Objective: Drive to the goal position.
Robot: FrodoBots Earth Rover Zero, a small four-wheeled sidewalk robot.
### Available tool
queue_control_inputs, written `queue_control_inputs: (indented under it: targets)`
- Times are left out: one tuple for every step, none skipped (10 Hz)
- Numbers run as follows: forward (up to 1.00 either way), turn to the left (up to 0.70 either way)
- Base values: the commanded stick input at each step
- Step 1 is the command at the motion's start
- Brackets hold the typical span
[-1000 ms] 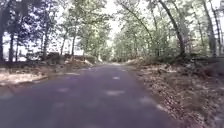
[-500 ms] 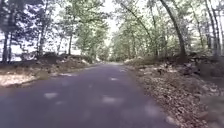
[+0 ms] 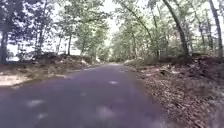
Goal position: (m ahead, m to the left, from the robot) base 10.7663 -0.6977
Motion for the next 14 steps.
queue_control_inputs:
  targets:
    - [0.70, 0.00]
    - [0.70, 0.00]
    - [0.70, 0.00]
    - [0.70, 0.00]
    - [0.70, 0.00]
    - [0.70, 0.00]
    - [0.70, 0.00]
    - [0.70, 0.00]
    - [0.70, 0.00]
    - [0.70, 0.00]
    - [0.70, 0.00]
    - [0.70, 0.00]
    - [0.70, 0.00]
    - [0.70, 0.00]
